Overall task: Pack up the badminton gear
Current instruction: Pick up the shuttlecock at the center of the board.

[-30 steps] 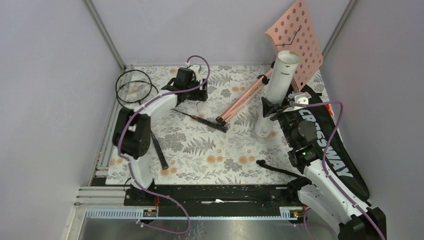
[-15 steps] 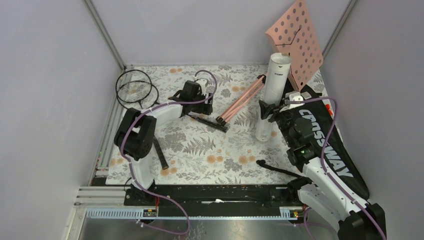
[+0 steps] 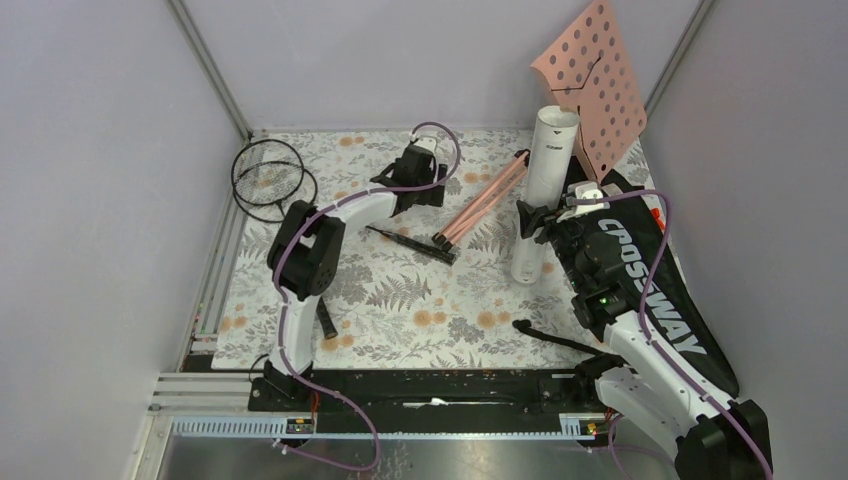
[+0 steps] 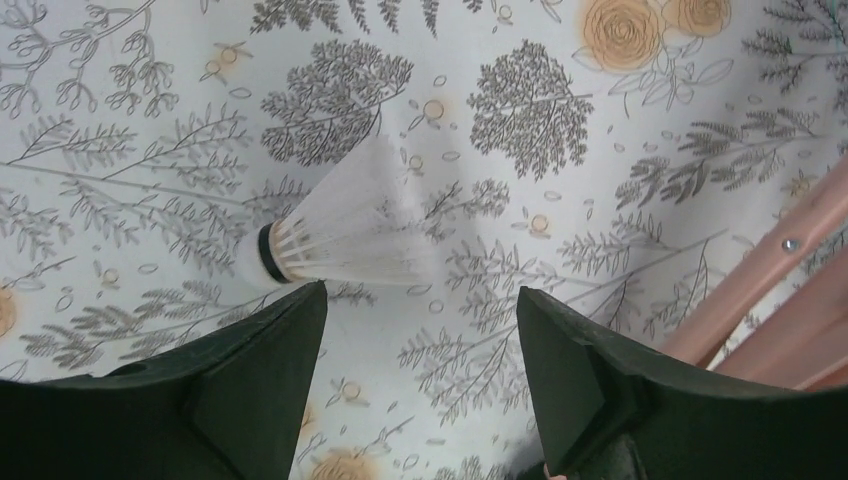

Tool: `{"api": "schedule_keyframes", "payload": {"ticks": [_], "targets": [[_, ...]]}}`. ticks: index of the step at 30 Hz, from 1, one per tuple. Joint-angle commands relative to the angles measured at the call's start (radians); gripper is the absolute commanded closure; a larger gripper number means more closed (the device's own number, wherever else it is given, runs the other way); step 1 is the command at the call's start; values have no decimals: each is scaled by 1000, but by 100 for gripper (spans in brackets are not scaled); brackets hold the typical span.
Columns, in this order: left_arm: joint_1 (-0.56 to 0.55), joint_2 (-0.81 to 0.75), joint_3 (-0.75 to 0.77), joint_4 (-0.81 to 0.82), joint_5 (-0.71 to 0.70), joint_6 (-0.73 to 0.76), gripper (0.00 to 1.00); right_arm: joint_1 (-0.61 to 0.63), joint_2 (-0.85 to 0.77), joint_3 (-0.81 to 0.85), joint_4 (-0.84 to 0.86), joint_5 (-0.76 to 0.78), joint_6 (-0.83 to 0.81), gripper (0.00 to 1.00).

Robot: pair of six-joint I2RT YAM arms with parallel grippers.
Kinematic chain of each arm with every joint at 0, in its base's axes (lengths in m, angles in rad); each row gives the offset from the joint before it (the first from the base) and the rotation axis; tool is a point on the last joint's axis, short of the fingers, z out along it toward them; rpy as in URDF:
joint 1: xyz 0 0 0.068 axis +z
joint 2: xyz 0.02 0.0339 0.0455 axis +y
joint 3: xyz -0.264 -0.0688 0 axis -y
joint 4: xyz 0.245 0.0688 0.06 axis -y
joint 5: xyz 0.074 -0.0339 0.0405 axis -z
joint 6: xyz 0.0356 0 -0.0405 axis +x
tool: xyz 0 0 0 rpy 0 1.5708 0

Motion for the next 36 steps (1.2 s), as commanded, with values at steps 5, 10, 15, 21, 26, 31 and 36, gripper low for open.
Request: {"api": "schedule_keyframes", "payload": {"ticks": [5, 10, 15, 21, 26, 31, 36], "targets": [[-12, 151, 314, -137, -137, 13, 23, 3, -11, 54, 71, 54, -12, 51], [-3, 194, 457, -208, -106, 80, 18, 3, -20, 46, 73, 84, -45, 51], [12, 205, 471, -202, -150, 86, 12, 4, -24, 39, 85, 86, -43, 51], [104, 398, 759, -425, 32, 12, 6, 4, -28, 28, 106, 98, -43, 51], [173, 425, 731, -384, 344, -82, 6, 4, -31, 21, 119, 117, -41, 51], [180, 420, 683, -380, 362, -90, 13, 4, -41, 14, 120, 117, -38, 51], [178, 396, 629, -372, 376, -84, 39, 4, -51, 12, 121, 116, -34, 51]]}}
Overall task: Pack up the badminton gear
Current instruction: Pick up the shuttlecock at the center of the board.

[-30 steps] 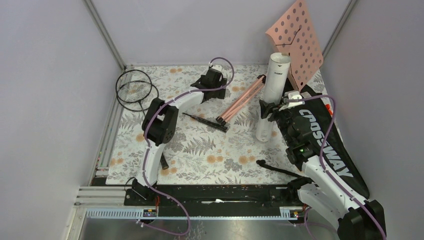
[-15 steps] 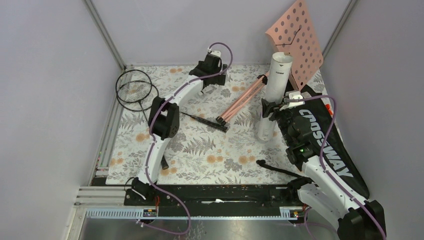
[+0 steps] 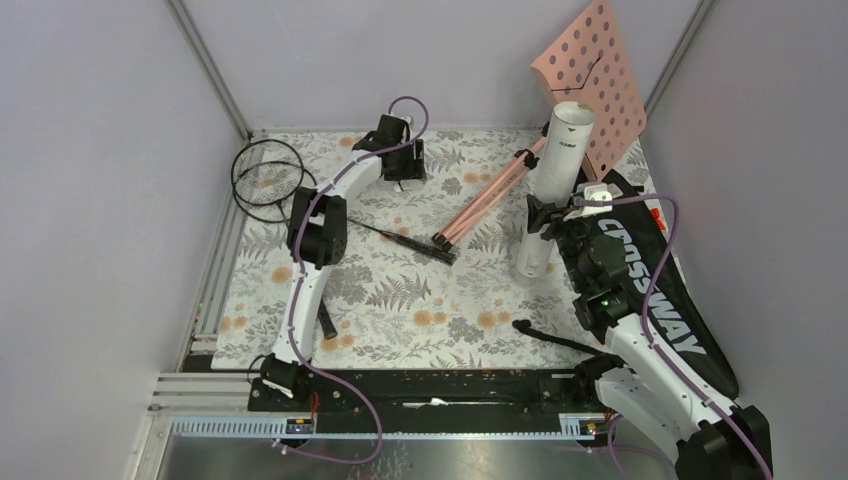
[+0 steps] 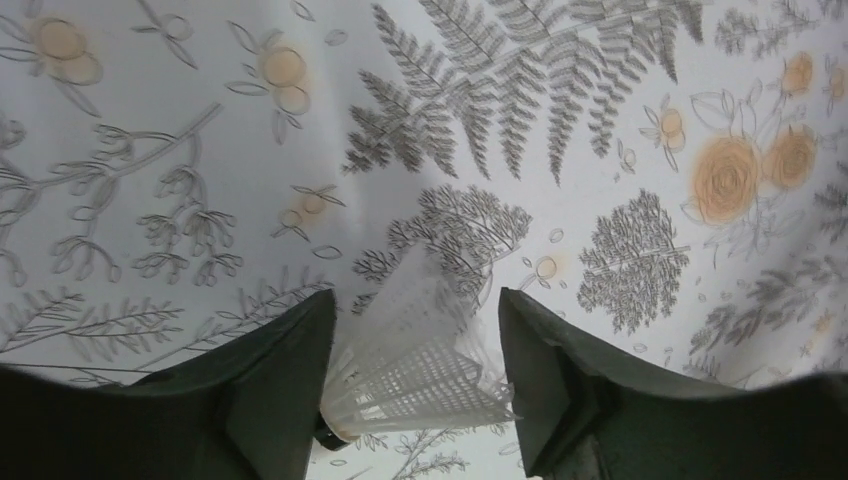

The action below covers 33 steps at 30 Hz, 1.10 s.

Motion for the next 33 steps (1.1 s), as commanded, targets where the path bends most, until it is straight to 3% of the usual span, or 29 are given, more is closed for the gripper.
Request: {"api": "schedule_keyframes", "payload": {"ticks": [1, 10, 14, 22, 28, 33], "targets": [[-23, -56, -66, 8, 69, -7, 46, 4, -30, 11, 100, 19, -6, 51], [-27, -188, -254, 54, 35, 5, 87, 3, -29, 10, 108, 2, 5, 51], [-41, -266, -349, 107, 29, 8, 100, 4, -30, 12, 104, -4, 38, 51], [-44, -543, -577, 330, 79, -17, 100, 3, -5, 33, 62, -153, 30, 52], [-49, -857, -703, 498, 34, -53, 100, 3, 83, 53, 99, -499, 41, 52], [-92, -1108, -779, 676, -7, -92, 100, 8, 184, 49, 281, -760, 193, 52]]}}
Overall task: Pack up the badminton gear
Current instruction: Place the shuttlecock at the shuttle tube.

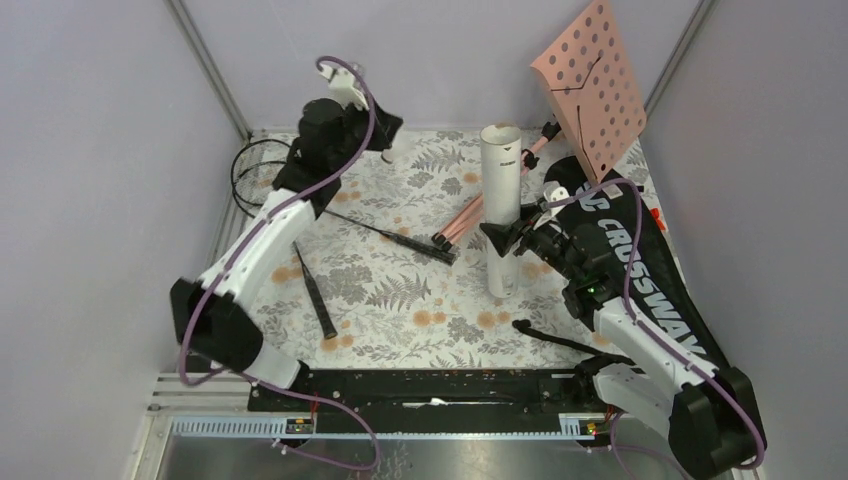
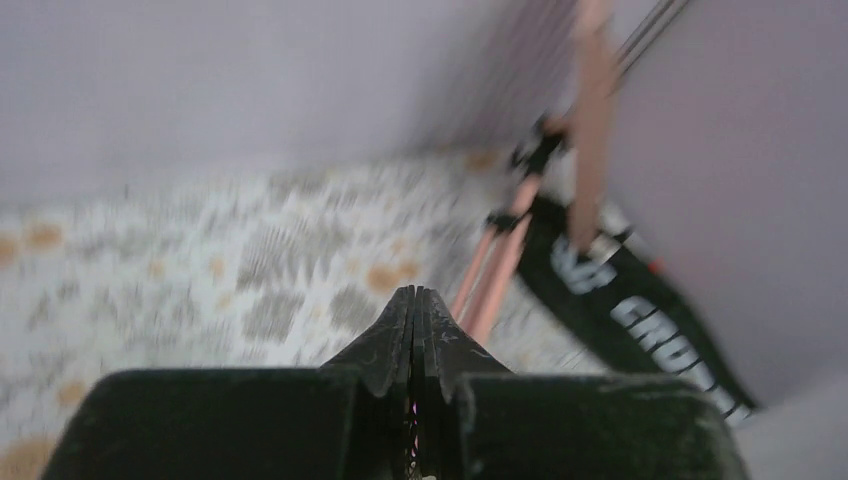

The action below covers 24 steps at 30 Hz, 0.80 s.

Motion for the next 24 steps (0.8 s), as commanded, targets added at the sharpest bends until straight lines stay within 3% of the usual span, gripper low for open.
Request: {"api": "schedule_keyframes", "payload": {"ticks": [1, 5, 11, 19, 24], "targets": [[-50, -203, -36, 265, -32, -47, 100, 14, 75, 48, 291, -307, 162, 52], [-123, -312, 12, 329, -40, -27, 100, 85, 199, 56, 442, -388, 206, 53], [-183, -402, 14, 505, 40, -107, 100, 238, 285, 99, 449, -385, 131, 54], [-248, -451, -101, 673, 48, -165, 100, 291, 231, 95, 425, -416, 70, 54], [-257, -448, -164, 726, 66, -336, 100, 295, 190, 91, 355, -386, 5, 54]]}}
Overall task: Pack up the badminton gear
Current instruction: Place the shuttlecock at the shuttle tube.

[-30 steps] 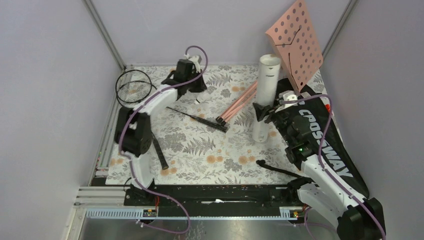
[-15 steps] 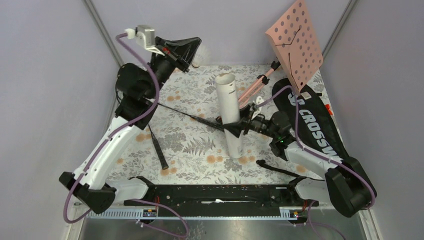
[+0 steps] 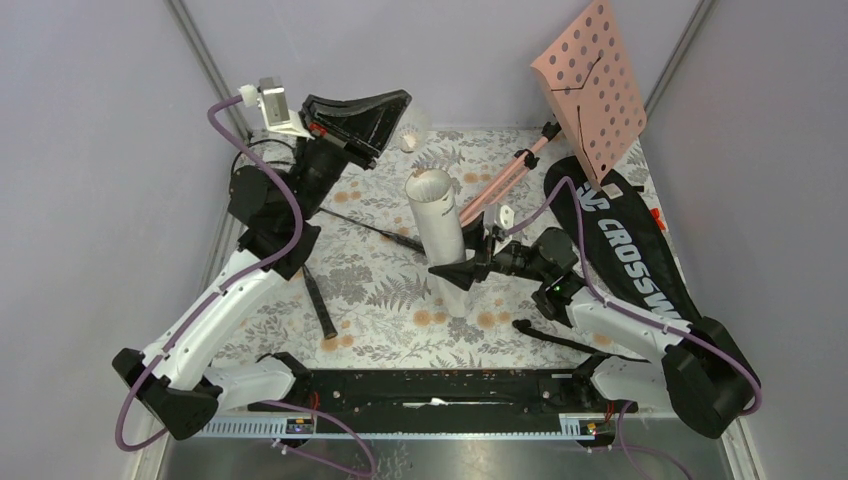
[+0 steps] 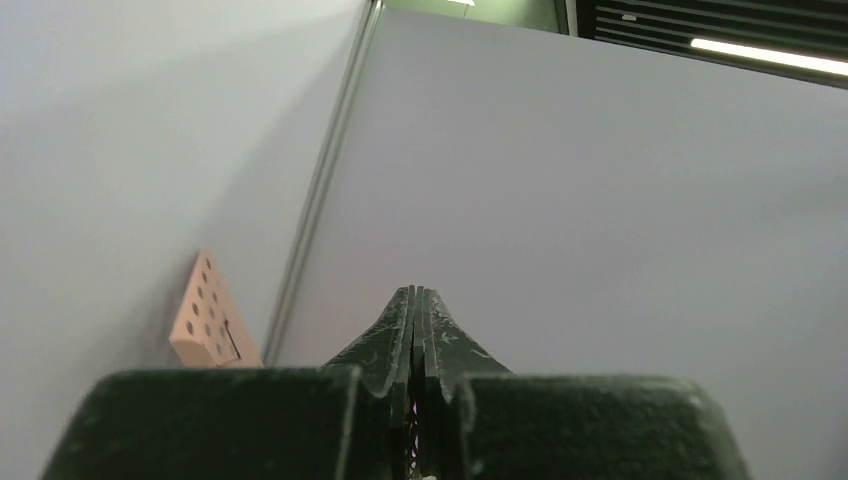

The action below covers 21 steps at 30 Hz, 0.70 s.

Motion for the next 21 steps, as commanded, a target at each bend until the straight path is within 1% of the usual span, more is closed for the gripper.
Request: {"api": "schedule_keyframes", "payload": {"ticks": [1, 4, 8, 11, 17, 21], "targets": [[-11, -2, -31, 97, 42, -154, 100, 12, -57, 41, -2, 7, -98, 54], [-21, 6, -19, 66, 60, -185, 100, 12, -59, 54, -34, 18, -119, 54], [-25, 12, -48, 98, 70, -251, 100, 13, -55, 60, -25, -1, -119, 54], [-30, 5, -59, 79, 86, -266, 100, 13, -61, 53, -31, 26, -133, 54], [-40, -12, -106, 44, 106, -290, 100, 14, -78, 55, -17, 35, -129, 54], [-42, -37, -177, 73, 96, -317, 100, 13, -102, 45, -11, 61, -129, 54]]}}
